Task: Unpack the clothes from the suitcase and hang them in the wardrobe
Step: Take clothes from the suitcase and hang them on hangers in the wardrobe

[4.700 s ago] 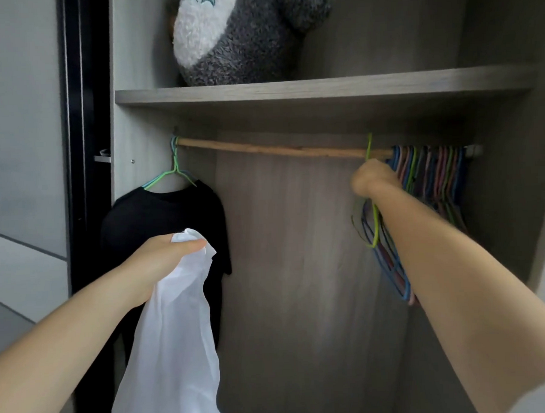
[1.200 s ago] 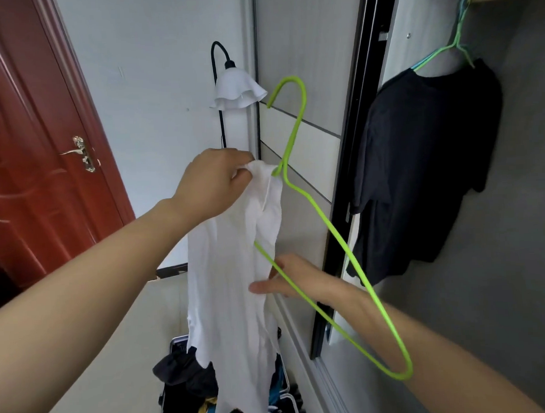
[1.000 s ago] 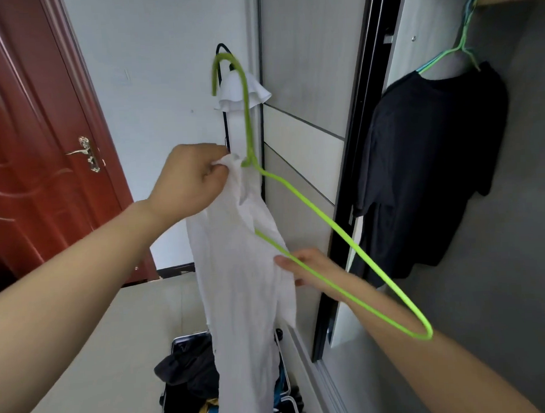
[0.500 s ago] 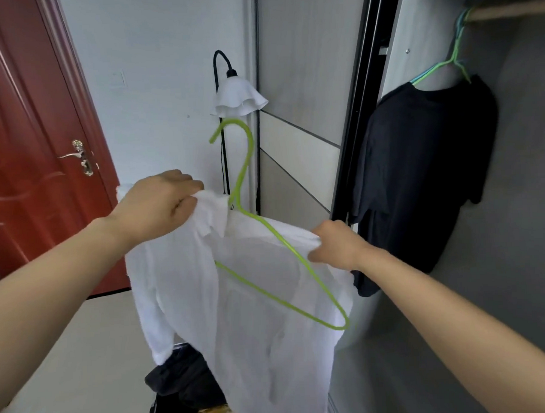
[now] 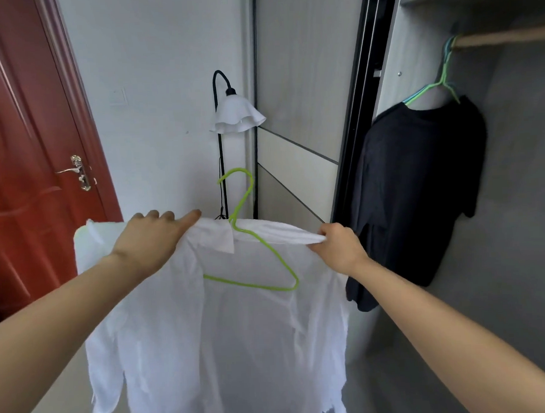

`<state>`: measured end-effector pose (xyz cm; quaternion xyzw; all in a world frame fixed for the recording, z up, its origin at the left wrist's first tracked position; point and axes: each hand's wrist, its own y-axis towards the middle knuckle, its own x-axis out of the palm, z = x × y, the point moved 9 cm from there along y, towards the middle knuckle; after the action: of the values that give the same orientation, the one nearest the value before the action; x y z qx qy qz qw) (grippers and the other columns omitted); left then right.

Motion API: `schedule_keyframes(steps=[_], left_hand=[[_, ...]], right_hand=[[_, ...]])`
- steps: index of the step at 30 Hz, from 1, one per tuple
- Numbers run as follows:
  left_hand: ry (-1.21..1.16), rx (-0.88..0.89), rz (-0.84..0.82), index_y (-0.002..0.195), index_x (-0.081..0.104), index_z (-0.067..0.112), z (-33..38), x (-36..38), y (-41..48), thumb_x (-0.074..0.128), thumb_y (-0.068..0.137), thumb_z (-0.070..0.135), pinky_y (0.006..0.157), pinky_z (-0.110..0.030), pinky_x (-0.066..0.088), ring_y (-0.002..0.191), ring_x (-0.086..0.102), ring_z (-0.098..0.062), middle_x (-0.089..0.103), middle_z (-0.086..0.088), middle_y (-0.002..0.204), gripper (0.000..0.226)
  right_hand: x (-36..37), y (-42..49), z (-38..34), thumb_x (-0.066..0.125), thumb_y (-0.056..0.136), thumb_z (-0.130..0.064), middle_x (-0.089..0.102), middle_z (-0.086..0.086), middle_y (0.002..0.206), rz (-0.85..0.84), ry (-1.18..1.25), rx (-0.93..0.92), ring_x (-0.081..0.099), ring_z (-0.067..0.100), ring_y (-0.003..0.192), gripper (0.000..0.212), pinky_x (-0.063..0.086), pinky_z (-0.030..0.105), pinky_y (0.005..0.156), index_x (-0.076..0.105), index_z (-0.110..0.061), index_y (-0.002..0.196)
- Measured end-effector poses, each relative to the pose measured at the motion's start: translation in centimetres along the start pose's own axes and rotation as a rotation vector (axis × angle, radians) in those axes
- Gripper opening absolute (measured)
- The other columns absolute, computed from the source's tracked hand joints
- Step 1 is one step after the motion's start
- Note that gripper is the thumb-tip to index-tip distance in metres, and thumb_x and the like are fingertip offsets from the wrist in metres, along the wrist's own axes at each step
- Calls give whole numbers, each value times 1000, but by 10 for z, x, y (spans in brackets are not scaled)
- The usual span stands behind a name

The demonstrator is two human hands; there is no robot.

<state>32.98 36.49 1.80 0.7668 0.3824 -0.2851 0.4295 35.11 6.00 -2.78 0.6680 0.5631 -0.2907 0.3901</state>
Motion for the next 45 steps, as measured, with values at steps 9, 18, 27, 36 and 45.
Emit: schedule_keyframes(steps=[9,18,27,36,45], left_hand=[[-722,-154,112,128,45,17,-7,-9,-2,37,98,12,62,-35,36,73,60,-40,65,-14,83,31],[-1001,-102,241,110,59,21,-23,-42,-7,50,99,20,62,-10,40,66,59,-11,63,7,72,14],[-1490,-177,319,73,69,12,-58,-67,-11,63,90,41,66,-19,42,70,51,-1,61,10,70,34],[-1090,-215,-21,88,59,37,-27,-21,-1,54,95,41,71,-22,40,78,56,-11,57,20,76,9],[-1257,-234,310,76,64,18,-13,-38,28,52,98,28,55,-12,36,60,54,-13,62,1,64,27]], right_hand=[[-18,-22,-99,54,81,9,67,4,100,-277,776,-268,61,16,90,33,44,26,74,68,-2,109],[-51,-4,-102,58,91,-28,51,3,64,181,95,-389,46,20,65,25,38,31,62,52,-14,71],[-60,-3,-78,52,89,-21,41,0,53,218,14,-235,35,23,55,35,29,32,52,35,-13,60],[-97,-16,-77,63,86,-22,46,10,56,365,237,-267,34,15,54,33,31,31,52,49,-1,64],[-149,-81,-113,60,90,-24,72,-5,92,923,-246,-679,51,16,85,19,33,29,73,78,-17,88]])
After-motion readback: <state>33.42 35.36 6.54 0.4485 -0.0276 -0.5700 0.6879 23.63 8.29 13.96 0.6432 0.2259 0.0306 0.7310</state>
